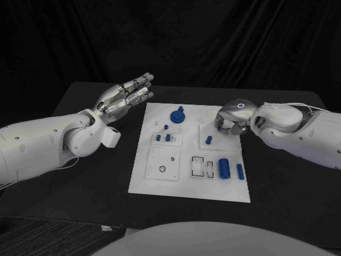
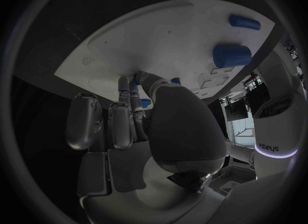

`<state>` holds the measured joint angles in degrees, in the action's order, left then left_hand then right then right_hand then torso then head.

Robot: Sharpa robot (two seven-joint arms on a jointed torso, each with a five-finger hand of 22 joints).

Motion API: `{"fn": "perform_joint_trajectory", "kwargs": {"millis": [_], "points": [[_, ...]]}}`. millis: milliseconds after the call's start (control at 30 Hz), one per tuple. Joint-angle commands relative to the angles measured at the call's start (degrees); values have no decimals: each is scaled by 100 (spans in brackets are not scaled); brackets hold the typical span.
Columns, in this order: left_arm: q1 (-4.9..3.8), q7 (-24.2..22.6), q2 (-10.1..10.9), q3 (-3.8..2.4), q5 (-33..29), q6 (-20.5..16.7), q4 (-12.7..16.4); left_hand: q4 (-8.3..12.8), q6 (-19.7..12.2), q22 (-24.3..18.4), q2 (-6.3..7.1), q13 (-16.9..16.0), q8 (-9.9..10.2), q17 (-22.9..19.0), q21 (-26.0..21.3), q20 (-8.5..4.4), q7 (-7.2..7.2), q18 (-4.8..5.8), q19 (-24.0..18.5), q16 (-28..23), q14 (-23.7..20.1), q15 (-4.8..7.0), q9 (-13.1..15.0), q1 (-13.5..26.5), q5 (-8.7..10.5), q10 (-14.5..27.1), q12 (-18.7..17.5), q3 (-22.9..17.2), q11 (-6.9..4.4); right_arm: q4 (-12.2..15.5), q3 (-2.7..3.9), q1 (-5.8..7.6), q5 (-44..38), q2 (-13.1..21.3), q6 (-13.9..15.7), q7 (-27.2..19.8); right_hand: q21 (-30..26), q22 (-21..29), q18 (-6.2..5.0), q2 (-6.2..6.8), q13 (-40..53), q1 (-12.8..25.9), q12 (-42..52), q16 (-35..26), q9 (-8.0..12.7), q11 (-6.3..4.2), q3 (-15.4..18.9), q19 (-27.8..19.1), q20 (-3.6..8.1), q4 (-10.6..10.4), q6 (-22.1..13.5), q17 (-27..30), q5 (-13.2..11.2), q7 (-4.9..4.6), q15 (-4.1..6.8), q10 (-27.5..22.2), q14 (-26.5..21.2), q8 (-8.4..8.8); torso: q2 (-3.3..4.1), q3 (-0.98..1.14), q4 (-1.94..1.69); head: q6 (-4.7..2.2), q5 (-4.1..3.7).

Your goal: Assemble the parts on the task board

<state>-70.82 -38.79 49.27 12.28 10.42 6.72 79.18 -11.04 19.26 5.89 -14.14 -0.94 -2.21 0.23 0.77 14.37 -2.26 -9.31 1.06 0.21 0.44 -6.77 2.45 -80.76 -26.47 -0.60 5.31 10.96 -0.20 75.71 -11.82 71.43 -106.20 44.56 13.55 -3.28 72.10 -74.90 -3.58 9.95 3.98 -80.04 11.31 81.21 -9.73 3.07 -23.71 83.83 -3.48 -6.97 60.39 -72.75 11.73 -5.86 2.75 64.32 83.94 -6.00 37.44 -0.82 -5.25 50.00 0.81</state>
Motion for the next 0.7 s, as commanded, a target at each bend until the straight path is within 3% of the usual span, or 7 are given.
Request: {"fn": "perform_joint_trajectory", "kwargs": {"millis": [33,367,700], "points": [[9,-341,-9,-6,-41,65,12,52,22,12,-1,-10,-30,7,22,29,-23,-108,2,18,20,-43,9,-80,-39,-1,34,1,55,-25,-5,-39,-52,-6,191,-52,-1,-1025,-10,-41,7,-37,-29,-13,-54,-9,-63,50,10,47,131,4,37,-6,8,110,288,-80,-1,-1,0,0,3],[15,-322,-14,-6,-41,51,-4,87,54,47,-19,-16,-35,14,30,52,-46,-108,20,30,38,-58,13,-81,-65,-13,70,-14,82,6,-5,-53,-52,32,742,-138,19,-1032,-5,-168,15,-69,-32,-33,-311,-95,-125,50,35,231,517,29,-65,61,37,525,282,-323,-4,-4,2,0,21],[37,-254,-28,-6,-40,68,-50,128,66,121,-37,-19,-35,22,50,97,-70,-111,57,43,58,-78,15,-86,-75,-23,99,-35,110,94,-5,-49,-52,102,940,-89,30,-1035,1,-201,6,-94,-74,-36,-416,-120,-124,52,20,313,614,30,-38,69,10,676,283,-390,-10,-8,4,0,43]]}}
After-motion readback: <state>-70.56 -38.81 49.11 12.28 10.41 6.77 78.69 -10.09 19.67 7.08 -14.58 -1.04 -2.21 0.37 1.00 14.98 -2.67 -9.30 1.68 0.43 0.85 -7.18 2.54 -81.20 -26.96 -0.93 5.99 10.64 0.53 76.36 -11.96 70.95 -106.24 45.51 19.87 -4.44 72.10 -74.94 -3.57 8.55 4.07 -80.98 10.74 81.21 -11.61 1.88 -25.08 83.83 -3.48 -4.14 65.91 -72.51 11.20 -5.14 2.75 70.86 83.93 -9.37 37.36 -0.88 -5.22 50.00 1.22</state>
